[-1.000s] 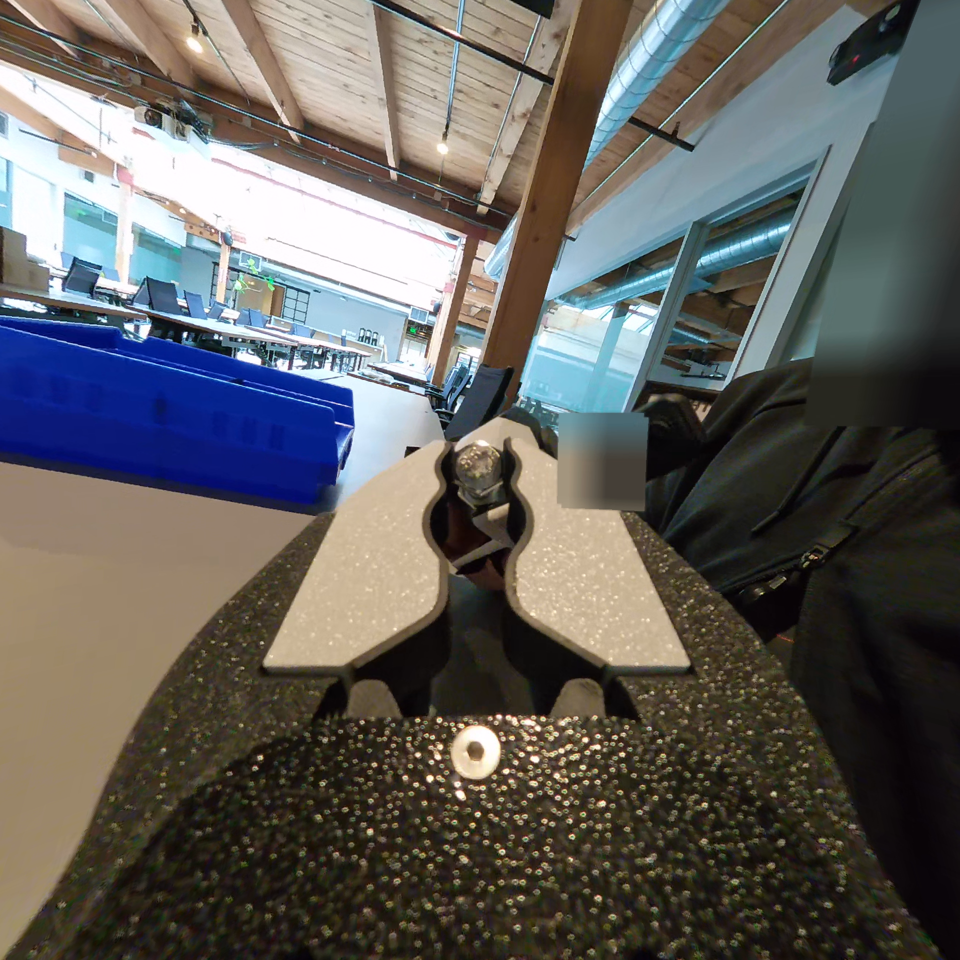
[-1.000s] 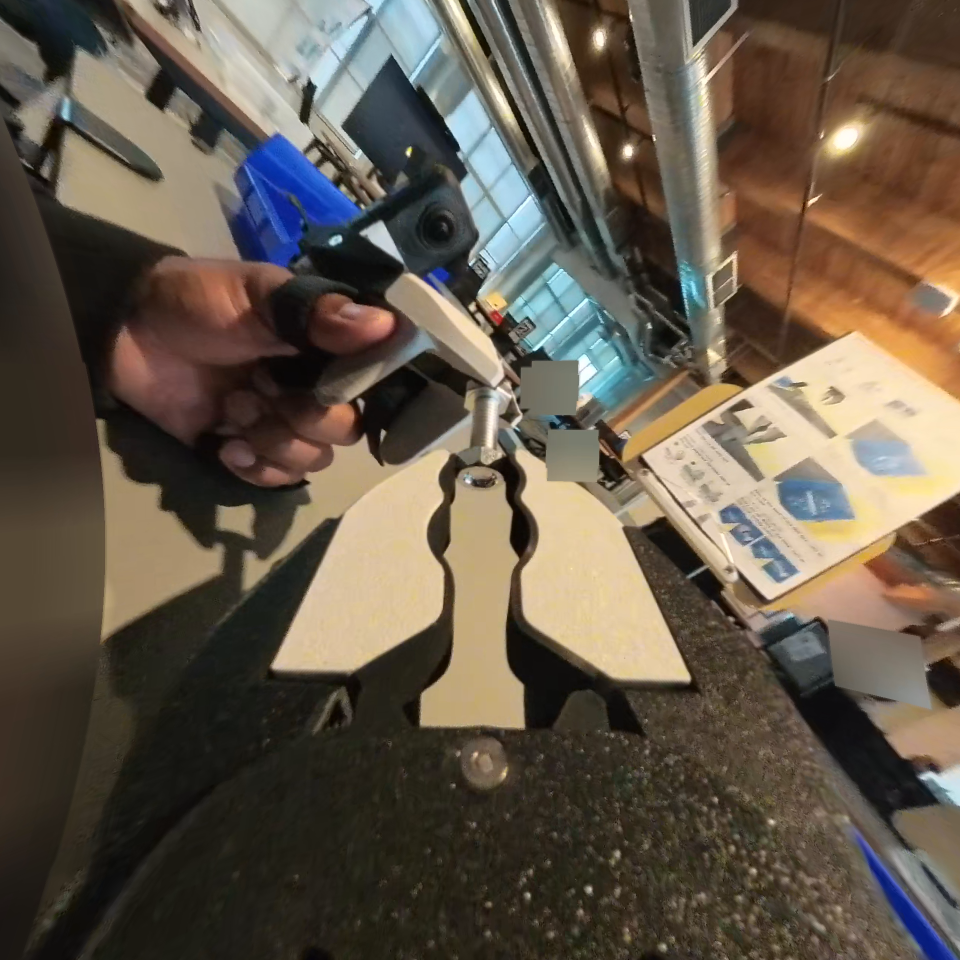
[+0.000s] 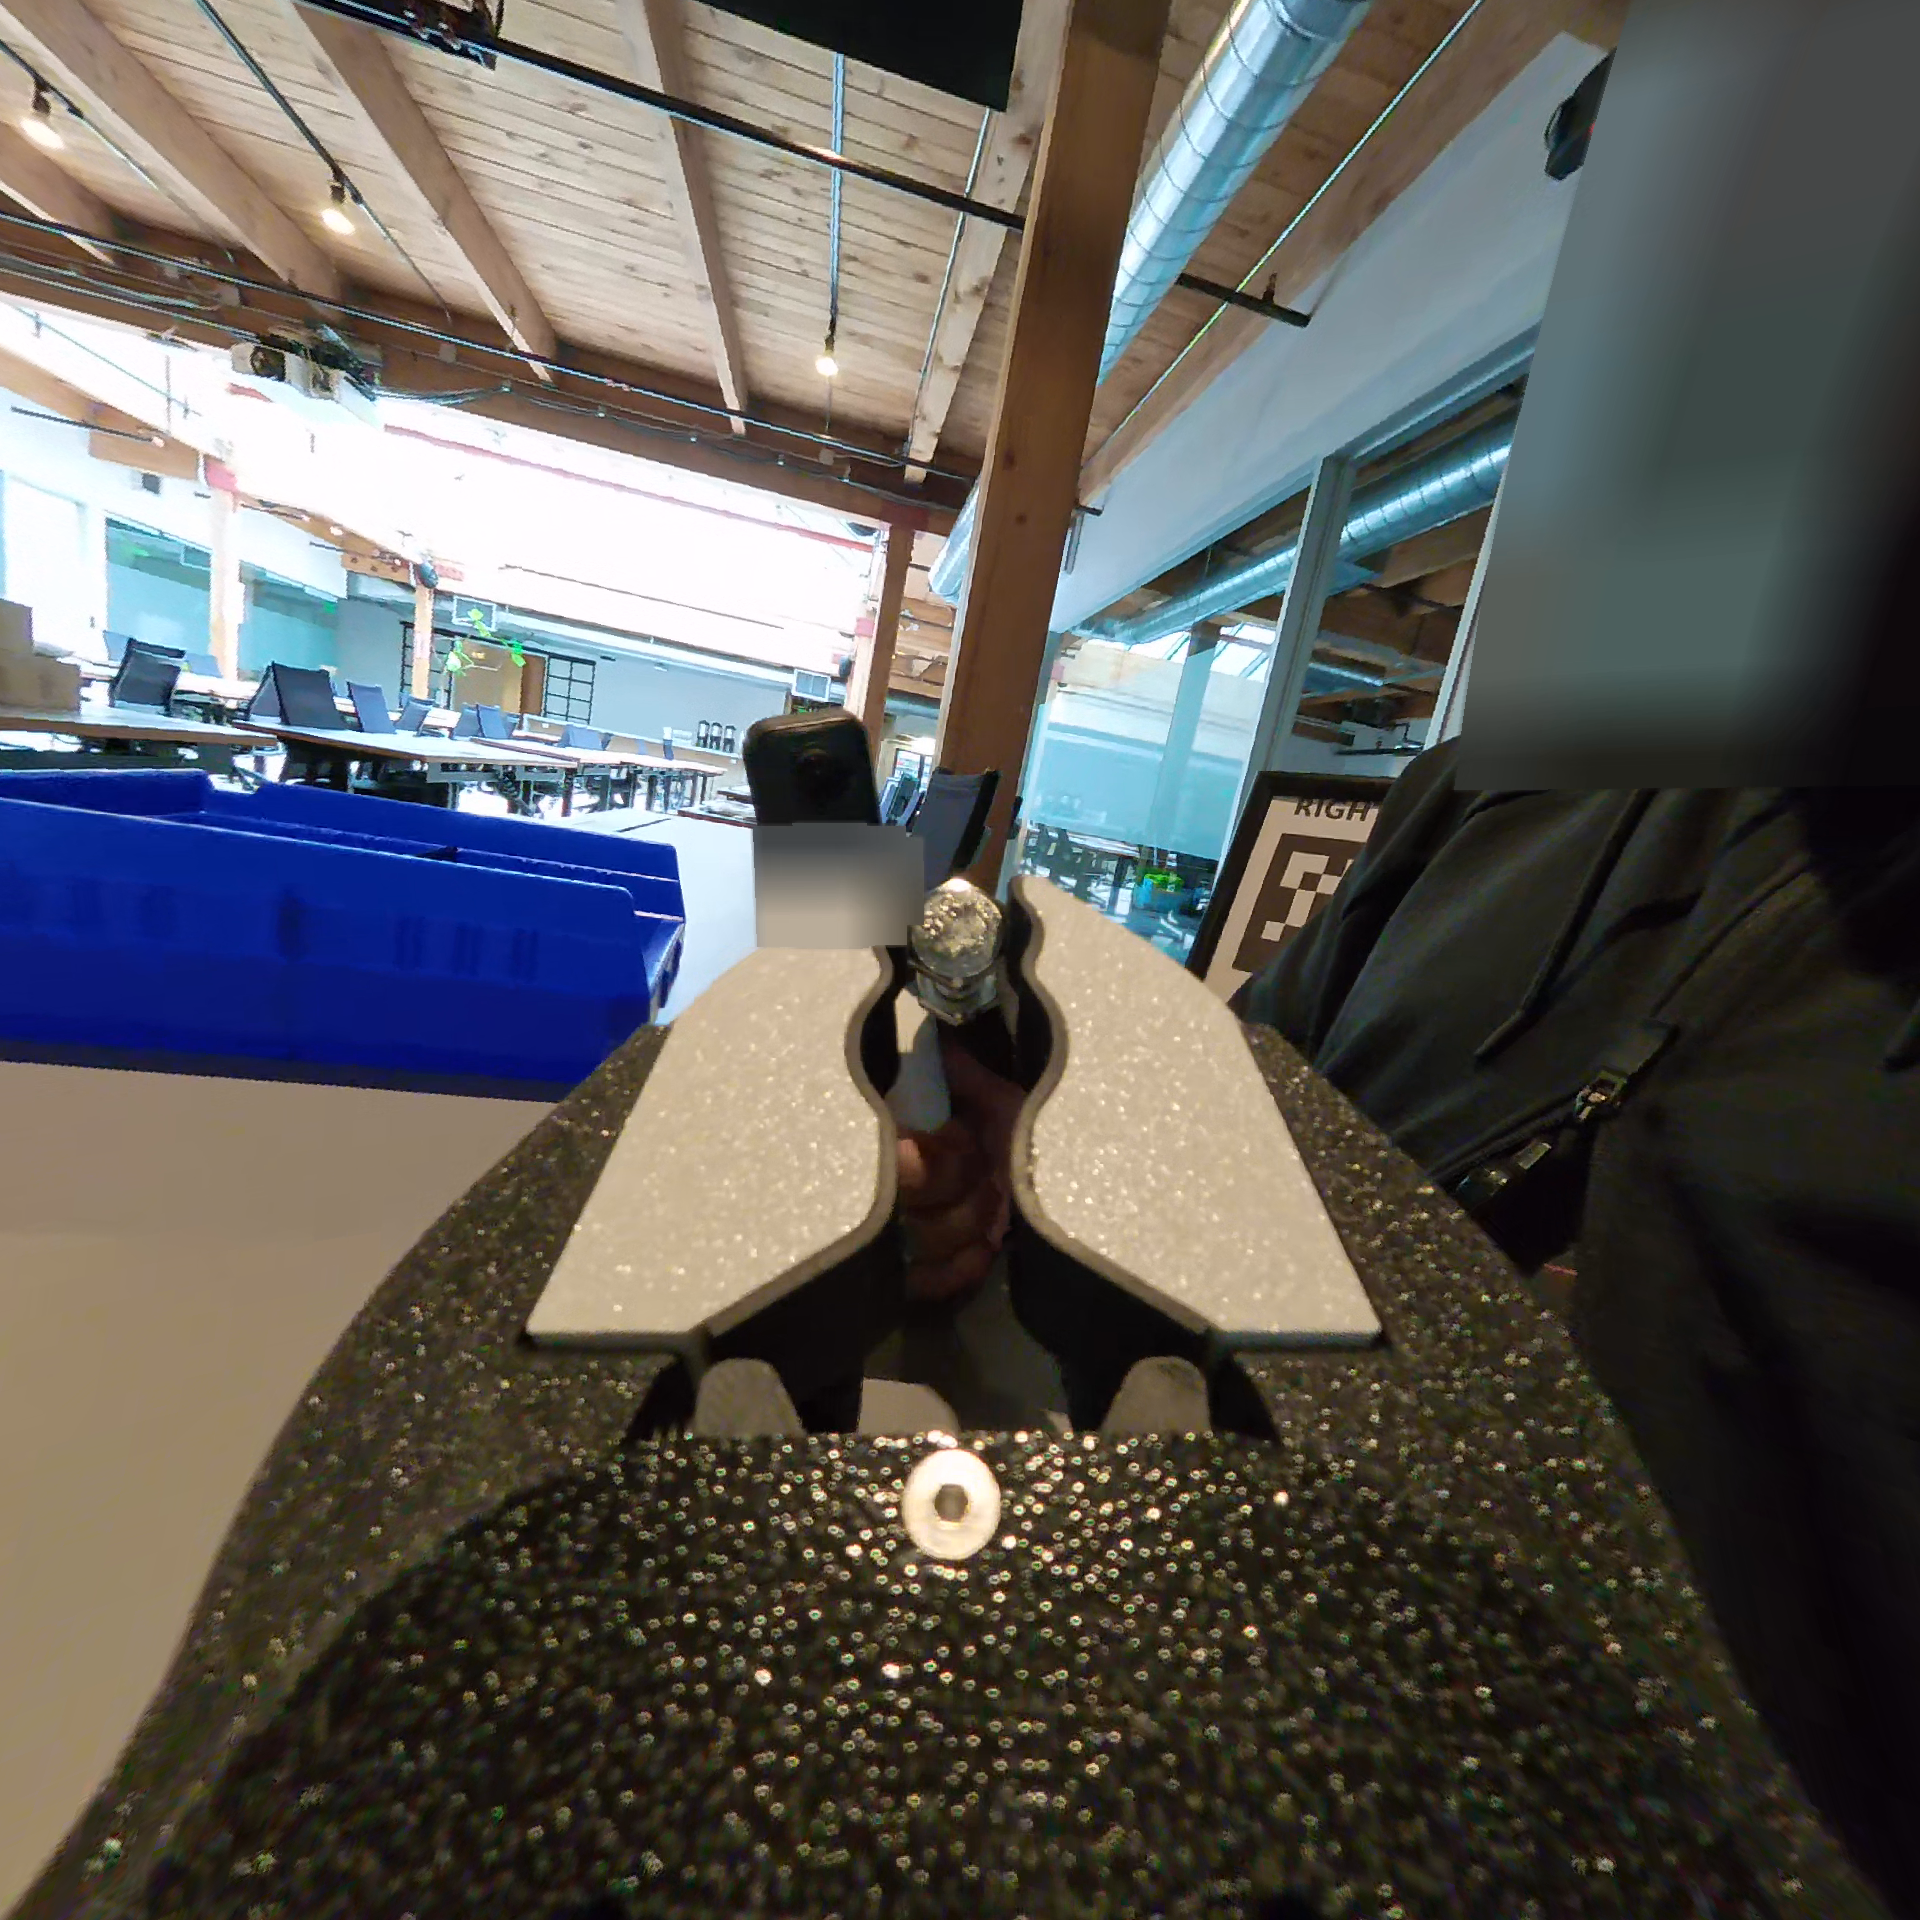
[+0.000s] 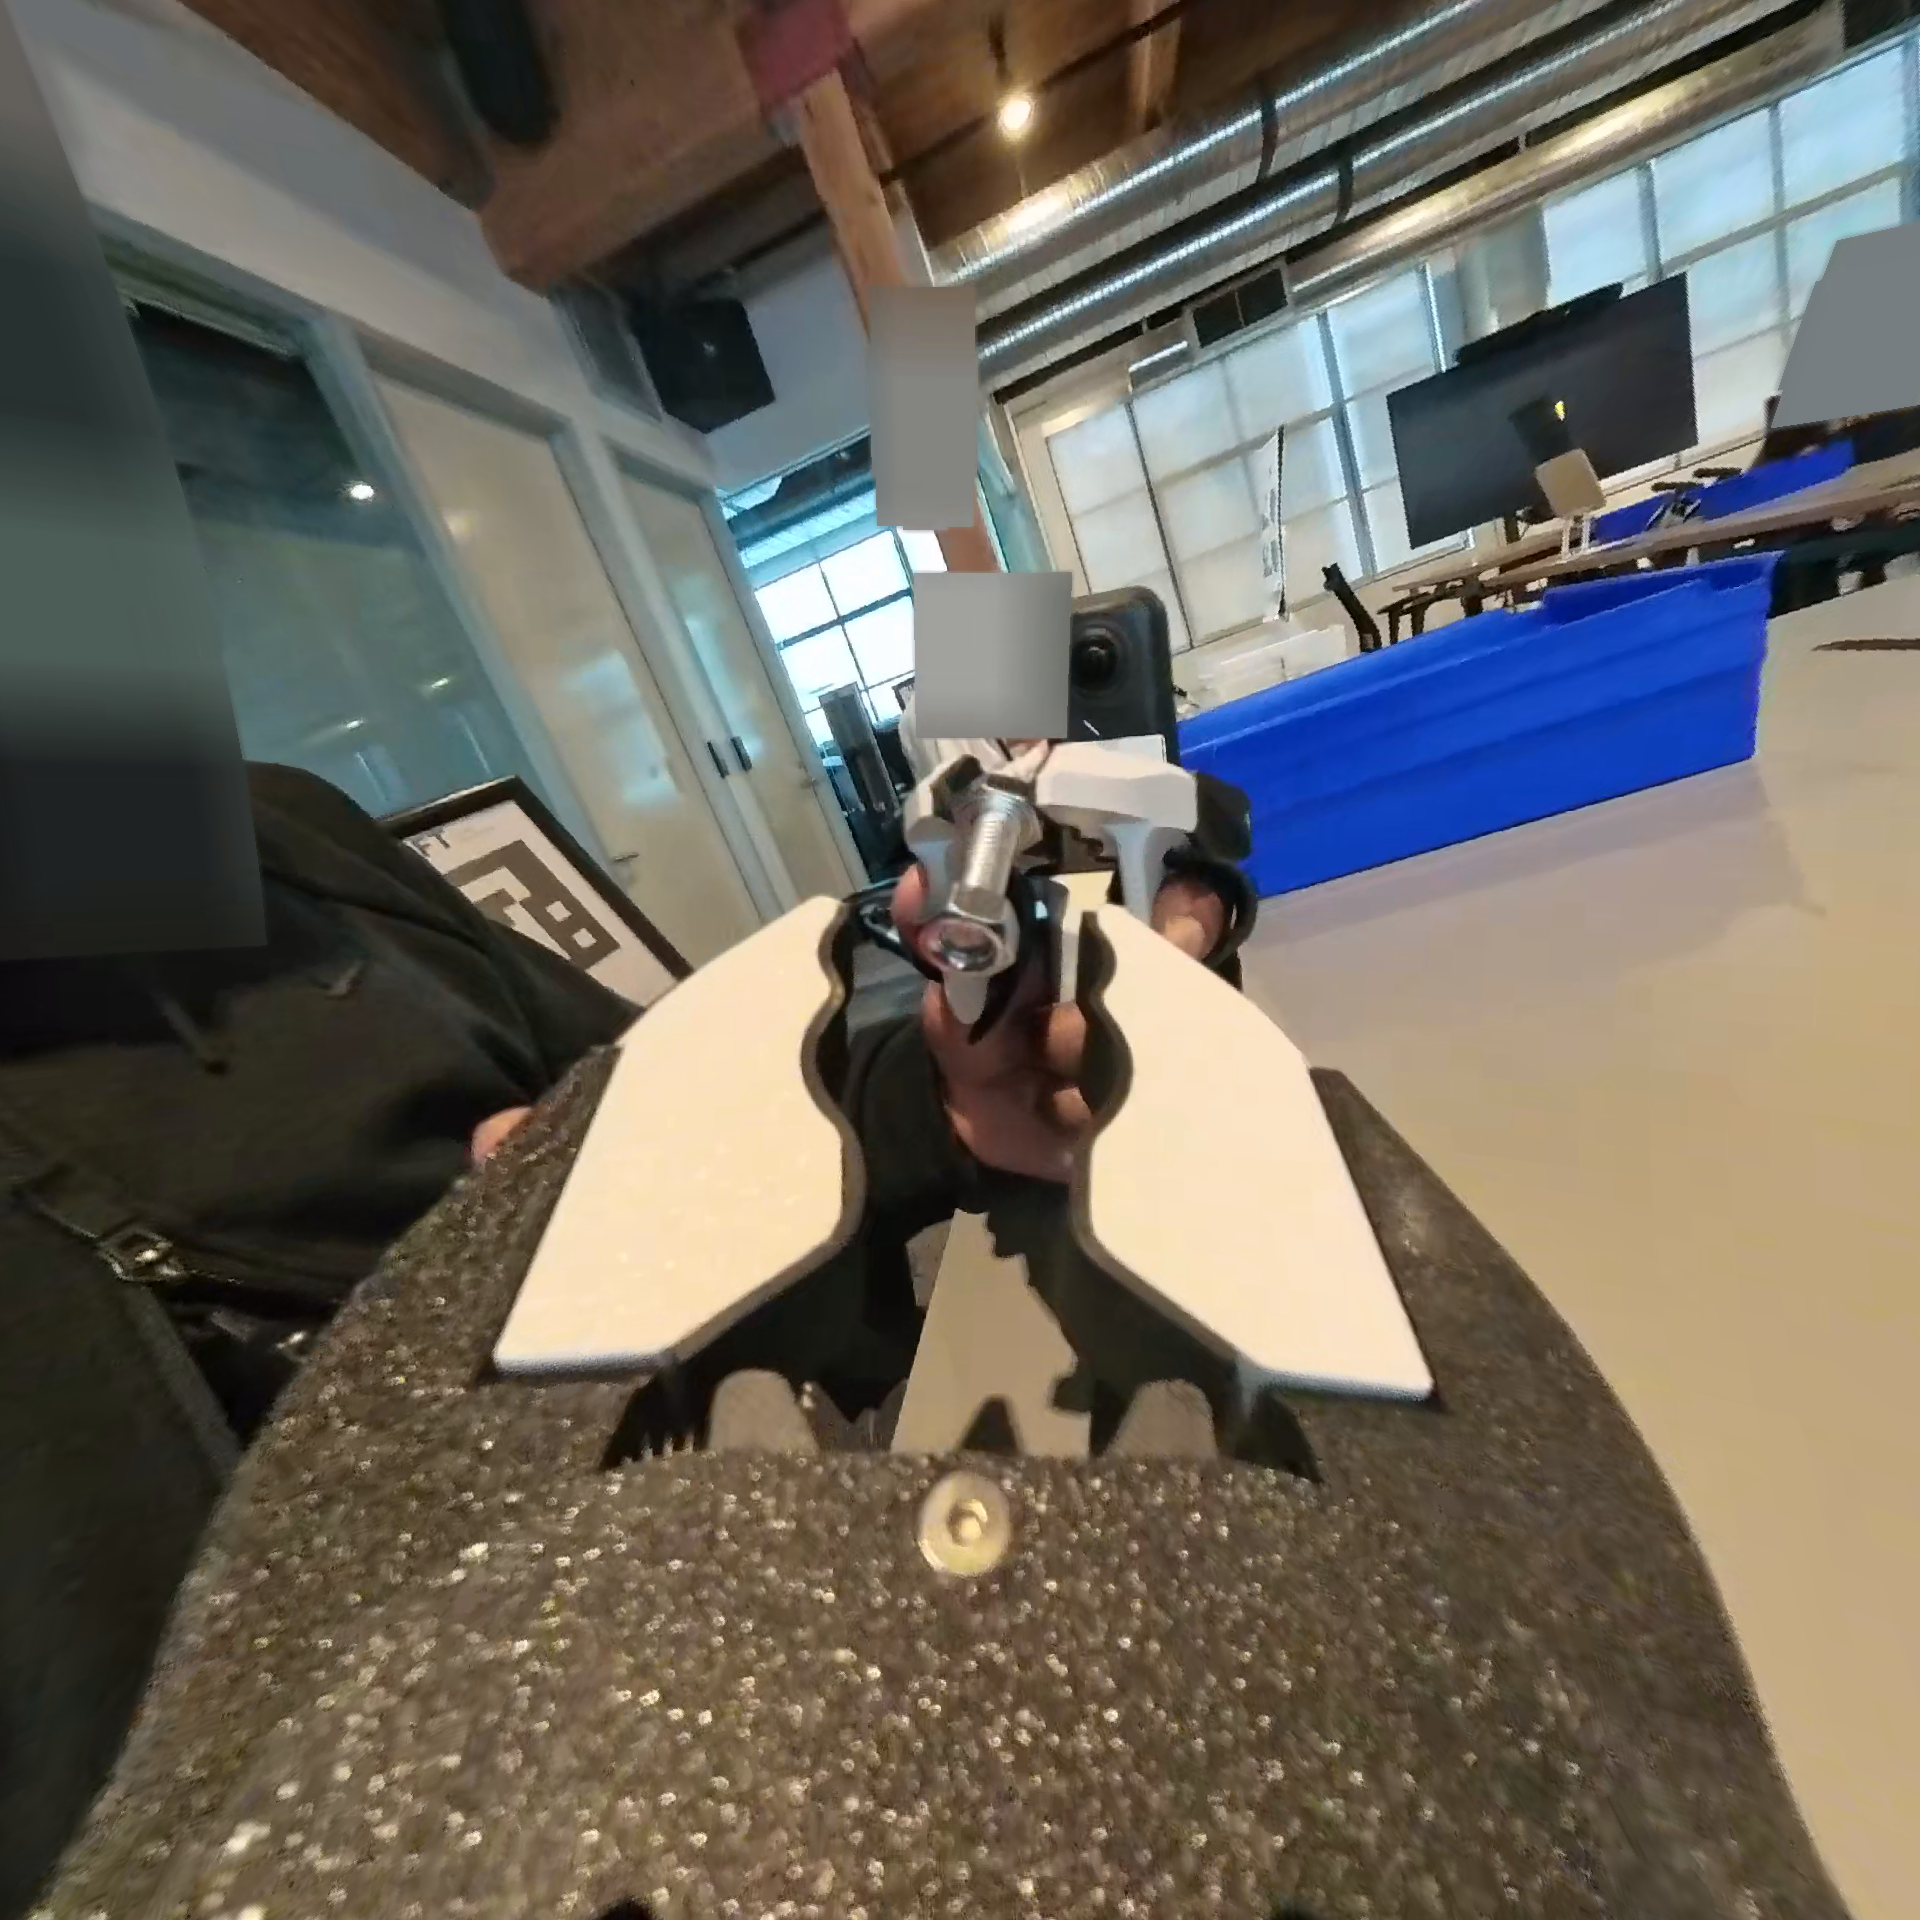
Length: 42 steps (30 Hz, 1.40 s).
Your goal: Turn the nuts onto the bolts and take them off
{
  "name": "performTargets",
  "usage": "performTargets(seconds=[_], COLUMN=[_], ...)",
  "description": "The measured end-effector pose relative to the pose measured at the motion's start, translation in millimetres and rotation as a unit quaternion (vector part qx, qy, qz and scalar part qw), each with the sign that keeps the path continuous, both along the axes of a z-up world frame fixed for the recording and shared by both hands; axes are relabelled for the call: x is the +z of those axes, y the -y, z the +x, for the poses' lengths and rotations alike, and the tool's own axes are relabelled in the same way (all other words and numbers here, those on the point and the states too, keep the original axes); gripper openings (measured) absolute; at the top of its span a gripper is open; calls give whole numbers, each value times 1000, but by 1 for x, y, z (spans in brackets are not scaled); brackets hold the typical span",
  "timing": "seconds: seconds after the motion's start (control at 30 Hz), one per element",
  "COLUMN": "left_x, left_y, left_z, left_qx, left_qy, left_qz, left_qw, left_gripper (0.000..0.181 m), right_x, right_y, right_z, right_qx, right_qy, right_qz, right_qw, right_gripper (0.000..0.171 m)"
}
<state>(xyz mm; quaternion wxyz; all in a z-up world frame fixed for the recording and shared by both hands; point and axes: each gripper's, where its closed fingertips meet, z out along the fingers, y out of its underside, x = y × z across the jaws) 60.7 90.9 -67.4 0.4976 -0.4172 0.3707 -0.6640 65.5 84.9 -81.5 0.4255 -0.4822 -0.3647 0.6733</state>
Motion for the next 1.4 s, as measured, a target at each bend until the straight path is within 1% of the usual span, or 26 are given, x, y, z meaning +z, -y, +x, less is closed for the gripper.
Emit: performTargets(seconds=[0.1, 0.2, 0.23, 0.3, 0.37, 0.43, 0.47, 0.5, 0.53, 0.67, 0.73, 0.8, 0.9, 1.0, 1.1, 1.3, 1.4], left_x=[-1, -3, -3, -3, -2, -2, -2, -3, -3, -6, -8, -9, -9, -9, -8, -8, -9], left_y=[0, -1, -1, -1, -1, -1, -1, -1, -2, -5, -7, -8, -5, -3, -2, -1, 0], left_z=[1, 3, 3, 3, 3, 3, 3, 3, 3, 5, 5, 6, 6, 5, 5, 5, 5], left_qx=[-4, 0, 1, 1, 3, 3, 3, 3, 5, 8, 5, -2, -15, -24, -37, -69, -74], left_qy=[-2, -10, -12, -11, -9, -8, -8, -10, -12, -19, -22, -23, -20, -17, -12, -6, -6], left_qz=[-4, -4, -5, -5, -5, -6, -7, -7, -8, -21, -32, -41, -43, -43, -48, -73, -78], left_qw=[1000, 1000, 1000, 1000, 1000, 1000, 1000, 1000, 1000, 1000, 999, 999, 999, 999, 998, 995, 994], left_gripper=[17, 17, 17, 17, 17, 17, 17, 17, 17, 17, 17, 17, 17, 16, 17, 17, 17], right_x=[-2, -1, -2, -4, -6, -7, -7, -6, -6, -9, -11, -11, -11, -10, -9, -8, -8], right_y=[0, -4, -4, -4, -3, -2, -2, -2, -2, -7, -10, -11, -10, -9, -7, -4, -3], right_z=[-2, 0, 0, -3, -5, -6, -6, -5, -5, -3, -2, -1, -1, -1, -1, -1, -1], right_qx=[-7, -25, -31, -36, -39, -41, -42, -43, -48, -111, -153, -202, -265, -309, -332, -361, -369], right_qy=[7, 7, 12, 23, 32, 37, 37, 34, 34, 67, 90, 114, 146, 171, 179, 193, 196], right_qz=[6, 16, 21, 29, 36, 39, 40, 43, 48, 132, 192, 271, 388, 472, 517, 582, 601], right_qw=[1000, 1000, 999, 999, 998, 998, 998, 998, 997, 983, 965, 934, 871, 808, 768, 703, 682], right_gripper=[39, 27, 26, 27, 32, 32, 28, 19, 18, 18, 18, 18, 18, 19, 18, 18, 18])
